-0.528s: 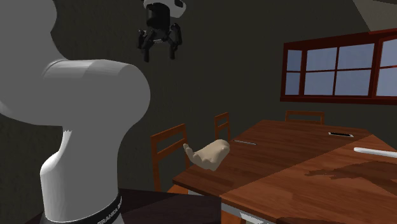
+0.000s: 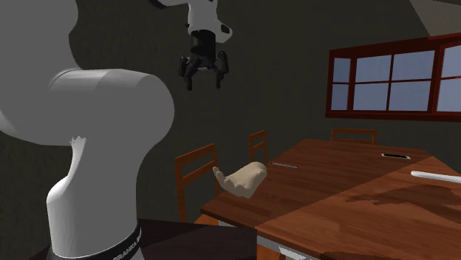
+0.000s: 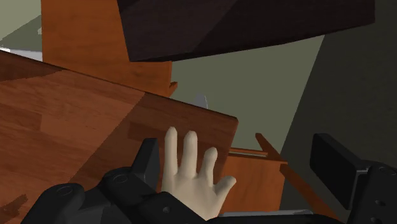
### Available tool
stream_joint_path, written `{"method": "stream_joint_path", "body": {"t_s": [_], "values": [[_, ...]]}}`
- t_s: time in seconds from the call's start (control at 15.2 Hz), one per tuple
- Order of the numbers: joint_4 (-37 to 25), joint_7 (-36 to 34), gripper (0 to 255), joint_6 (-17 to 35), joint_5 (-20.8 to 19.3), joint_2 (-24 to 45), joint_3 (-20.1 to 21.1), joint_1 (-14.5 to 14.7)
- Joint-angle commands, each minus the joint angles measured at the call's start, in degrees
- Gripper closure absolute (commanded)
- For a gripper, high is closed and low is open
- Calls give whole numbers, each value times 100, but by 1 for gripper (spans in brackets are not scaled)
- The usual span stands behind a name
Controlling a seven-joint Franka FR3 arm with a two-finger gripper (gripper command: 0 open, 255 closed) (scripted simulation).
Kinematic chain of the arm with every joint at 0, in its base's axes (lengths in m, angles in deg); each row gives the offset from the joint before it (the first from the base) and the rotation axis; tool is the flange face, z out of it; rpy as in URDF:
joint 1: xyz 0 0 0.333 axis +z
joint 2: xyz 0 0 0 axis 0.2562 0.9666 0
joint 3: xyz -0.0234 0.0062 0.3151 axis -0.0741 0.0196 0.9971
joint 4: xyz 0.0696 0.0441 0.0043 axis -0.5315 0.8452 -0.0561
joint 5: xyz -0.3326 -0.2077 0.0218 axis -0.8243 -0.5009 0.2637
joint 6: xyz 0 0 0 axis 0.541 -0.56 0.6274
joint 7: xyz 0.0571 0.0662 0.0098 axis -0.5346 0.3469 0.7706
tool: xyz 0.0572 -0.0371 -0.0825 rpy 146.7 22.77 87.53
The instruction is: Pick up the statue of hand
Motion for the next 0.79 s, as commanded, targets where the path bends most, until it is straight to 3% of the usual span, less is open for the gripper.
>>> {"method": "stream_joint_path", "body": {"t_s": [0.0,0.73], "values": [[9,136,0,337,-54,359,-123,-6],[-573,1032,0,1768,-61,2583,-753,-82]]}}
